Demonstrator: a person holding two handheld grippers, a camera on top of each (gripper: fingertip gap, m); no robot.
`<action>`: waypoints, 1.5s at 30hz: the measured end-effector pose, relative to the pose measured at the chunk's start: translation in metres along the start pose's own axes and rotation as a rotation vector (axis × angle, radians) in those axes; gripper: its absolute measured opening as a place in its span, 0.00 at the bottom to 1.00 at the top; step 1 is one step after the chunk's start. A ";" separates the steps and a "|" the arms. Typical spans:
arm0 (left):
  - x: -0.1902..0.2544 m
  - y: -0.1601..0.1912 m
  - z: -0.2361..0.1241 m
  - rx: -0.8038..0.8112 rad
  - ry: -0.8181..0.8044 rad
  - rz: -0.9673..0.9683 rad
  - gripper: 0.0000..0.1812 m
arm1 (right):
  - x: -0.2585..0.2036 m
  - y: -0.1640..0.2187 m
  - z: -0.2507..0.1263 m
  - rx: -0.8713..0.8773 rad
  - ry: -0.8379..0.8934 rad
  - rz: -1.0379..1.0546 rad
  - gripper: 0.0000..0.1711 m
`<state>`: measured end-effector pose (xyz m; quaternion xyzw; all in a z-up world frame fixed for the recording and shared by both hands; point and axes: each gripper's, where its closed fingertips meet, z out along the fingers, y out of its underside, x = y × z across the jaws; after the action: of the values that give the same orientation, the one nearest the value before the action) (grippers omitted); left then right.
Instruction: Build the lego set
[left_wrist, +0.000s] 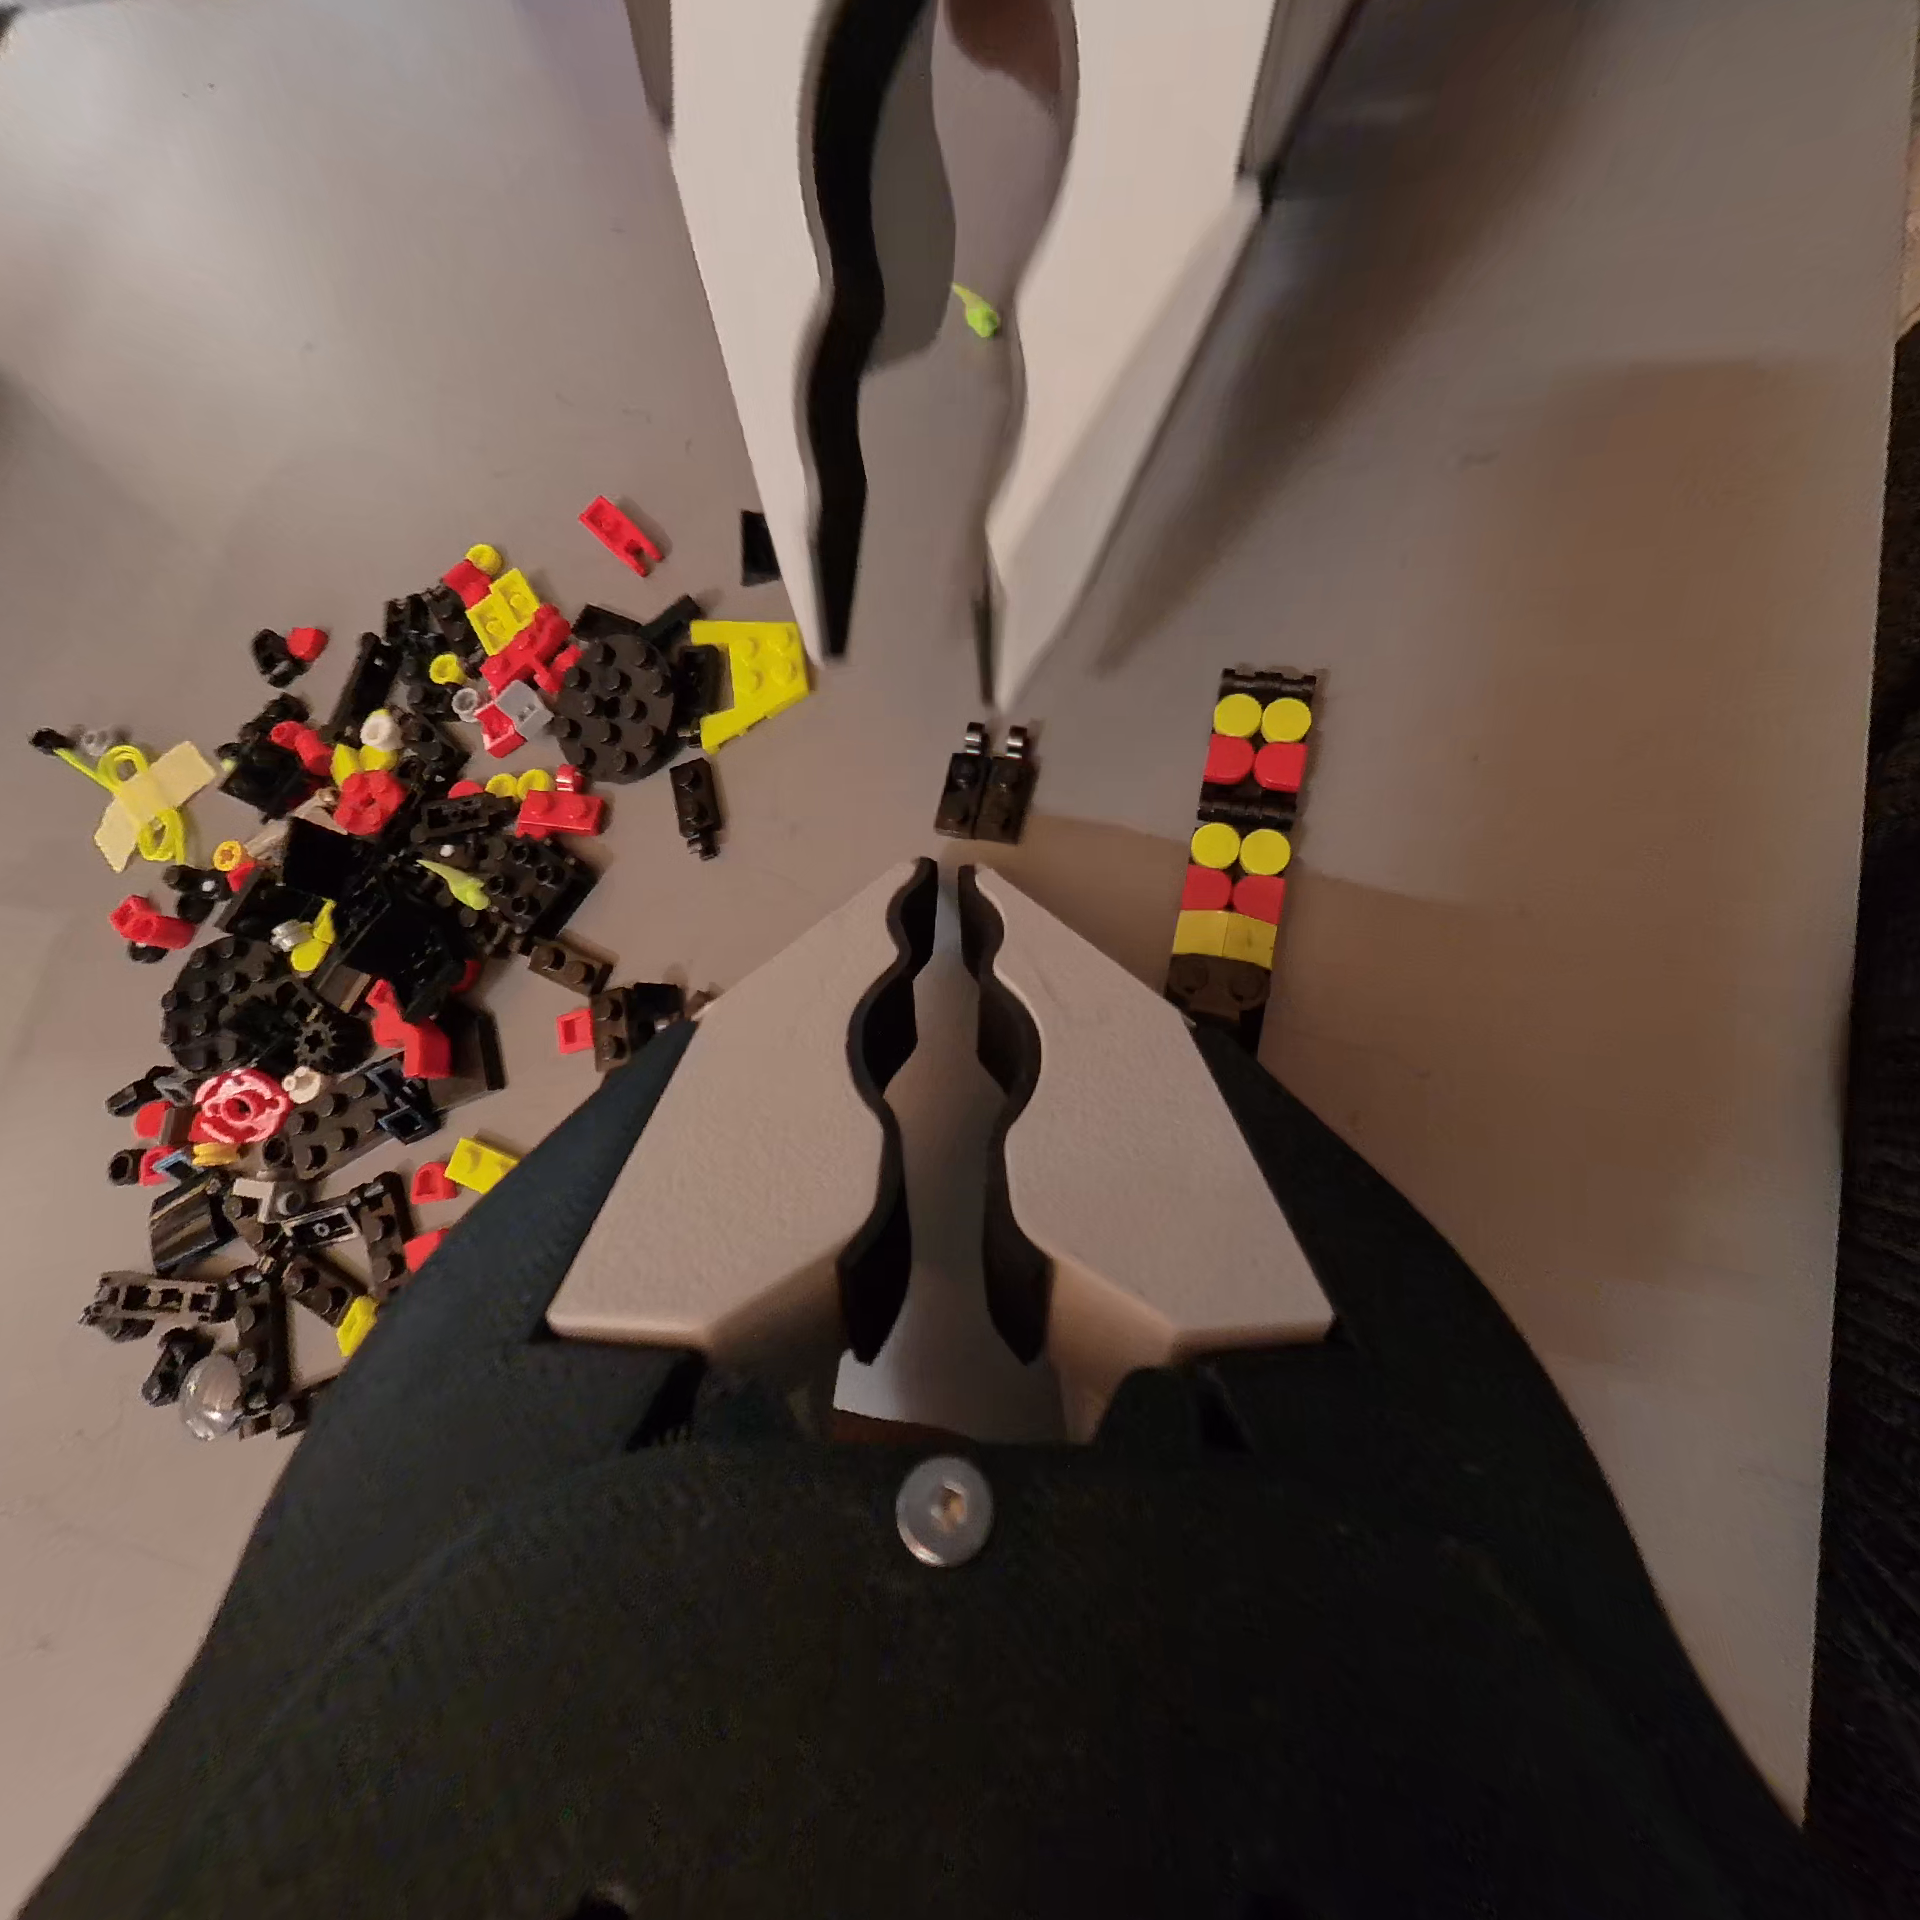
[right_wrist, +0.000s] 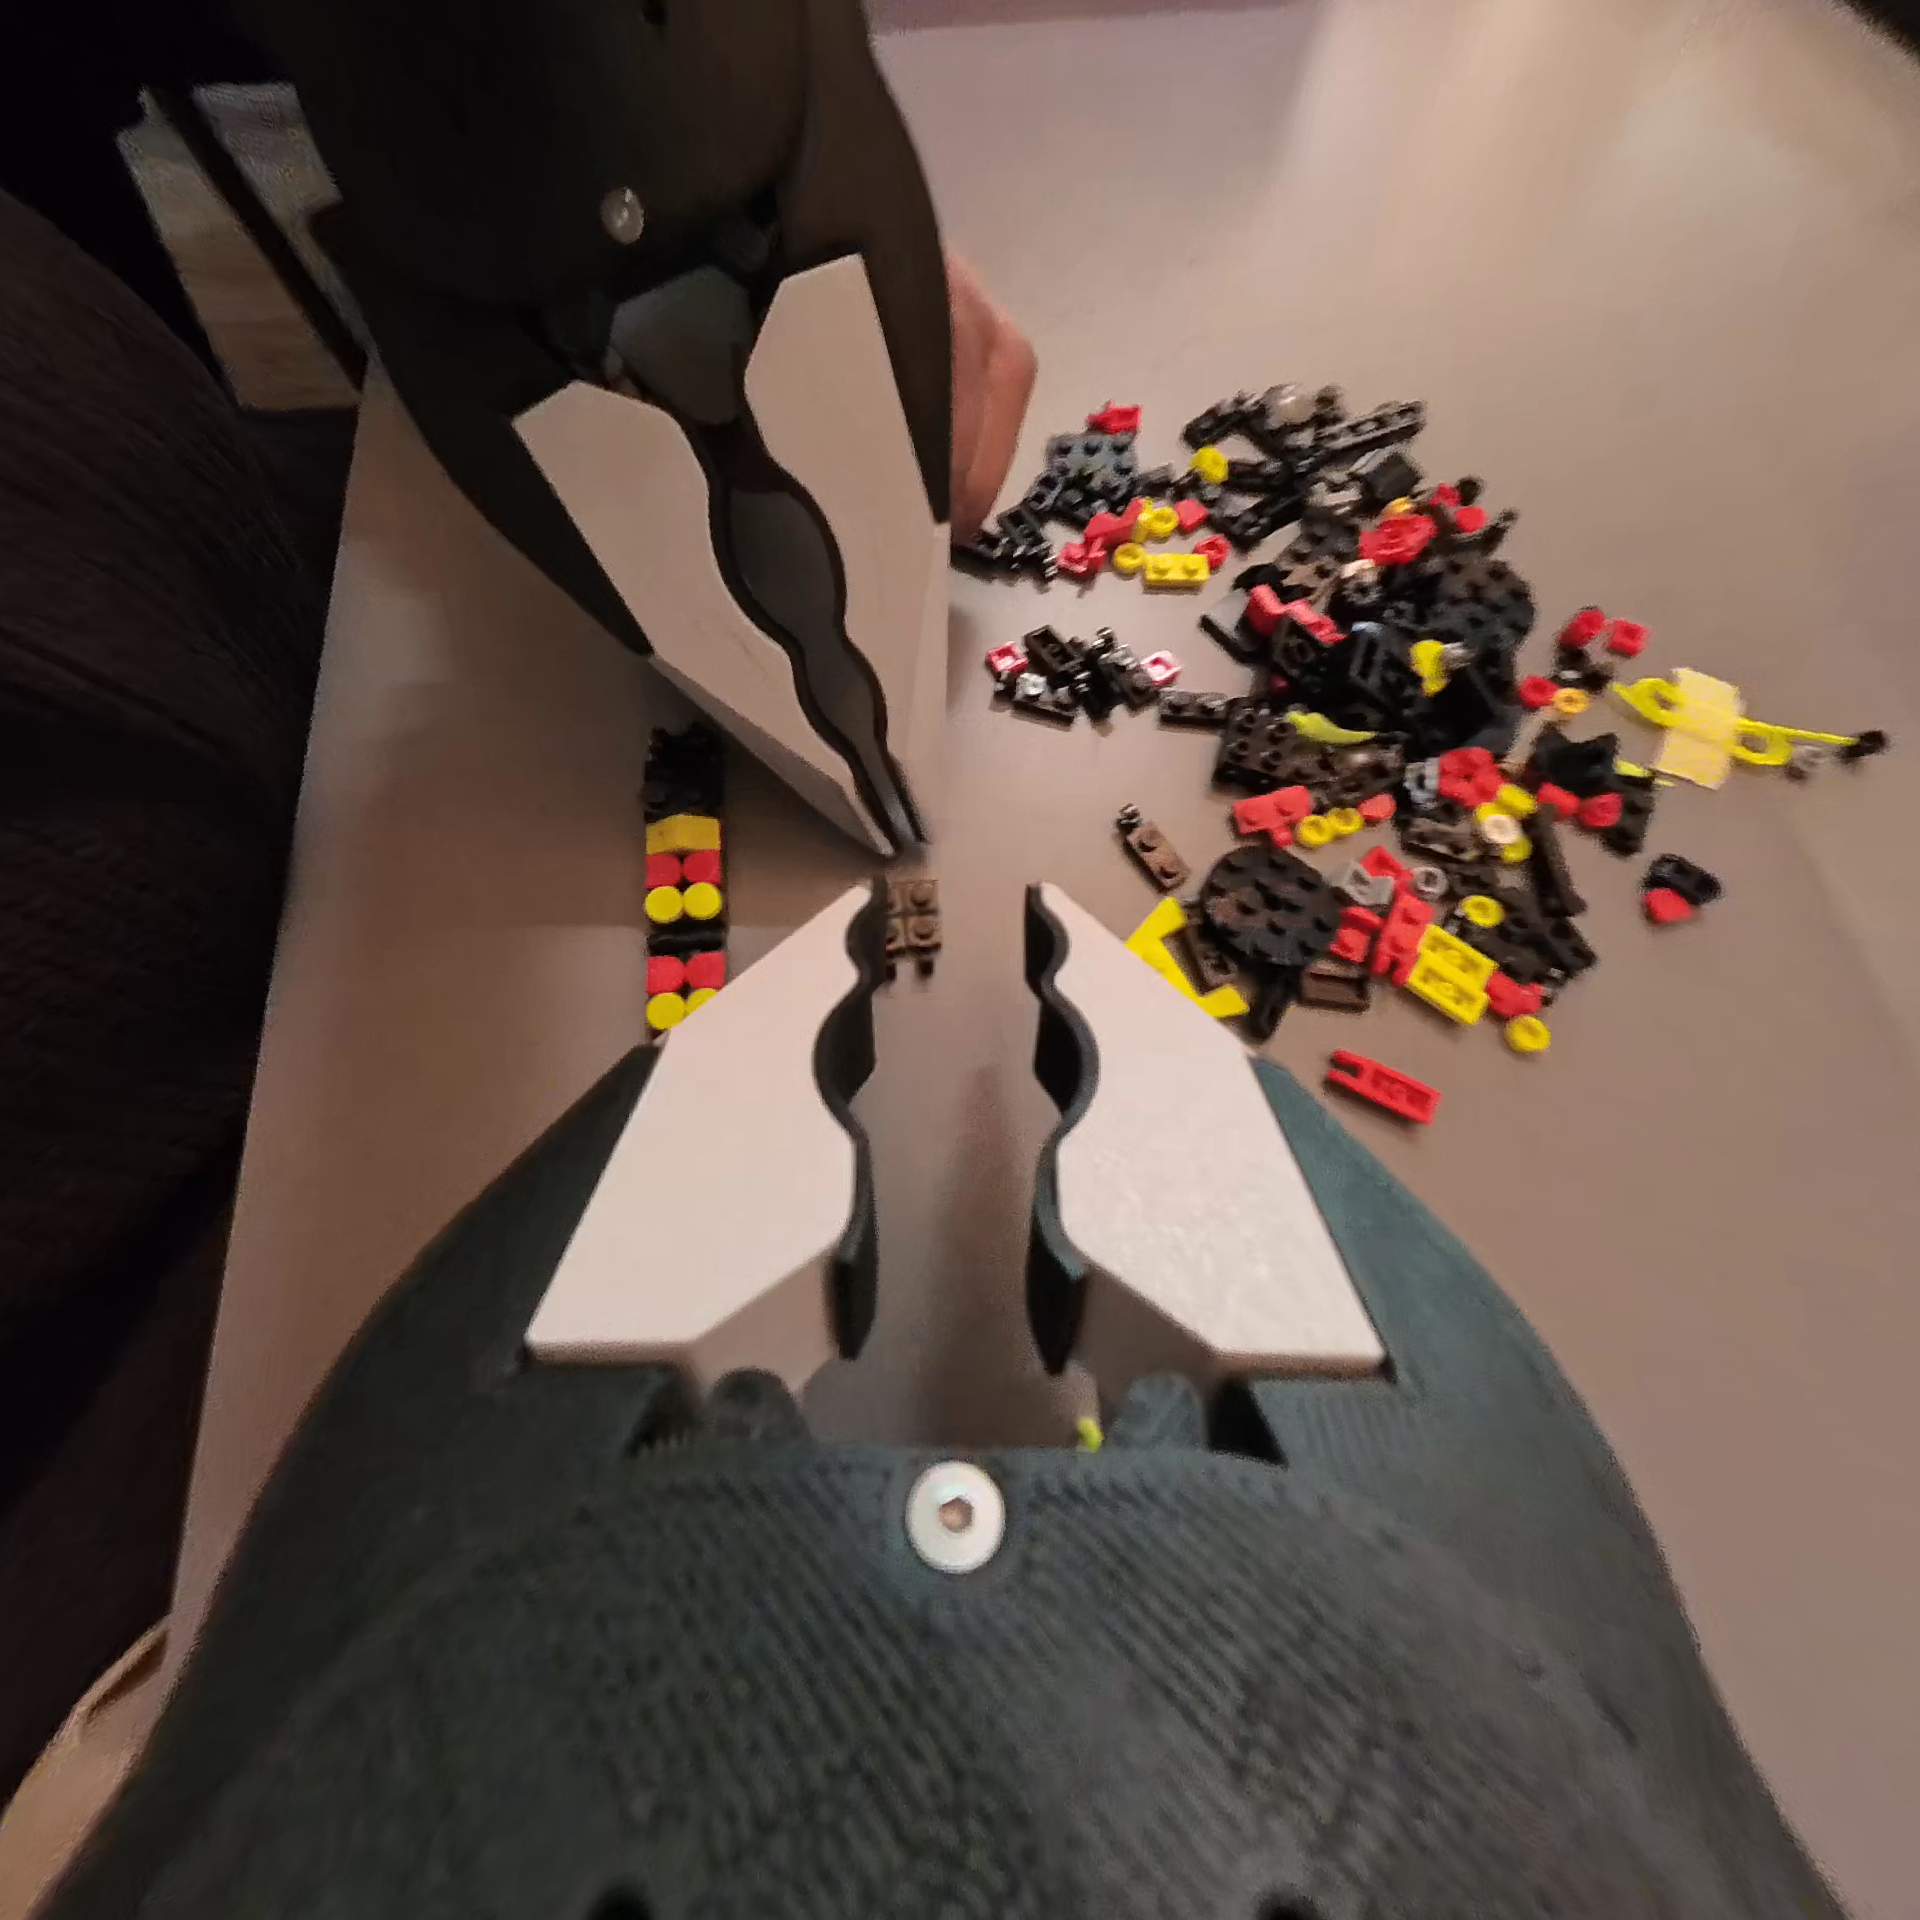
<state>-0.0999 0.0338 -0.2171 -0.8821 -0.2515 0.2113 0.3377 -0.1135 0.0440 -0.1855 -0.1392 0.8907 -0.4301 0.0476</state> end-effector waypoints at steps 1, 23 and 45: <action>-0.001 -0.001 -0.001 0.008 -0.008 -0.001 0.02 | 0.003 -0.003 -0.005 0.016 0.023 0.008 0.15; 0.007 -0.014 -0.011 0.086 0.299 -0.486 0.09 | -0.012 0.017 -0.004 0.014 -0.055 0.125 0.02; 0.000 -0.015 -0.003 0.073 0.244 -0.474 0.08 | -0.016 0.025 0.009 -0.028 -0.080 0.128 0.03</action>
<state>-0.1030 0.0425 -0.2045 -0.8047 -0.4007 0.0273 0.4372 -0.1017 0.0563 -0.2111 -0.0996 0.9010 -0.4079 0.1089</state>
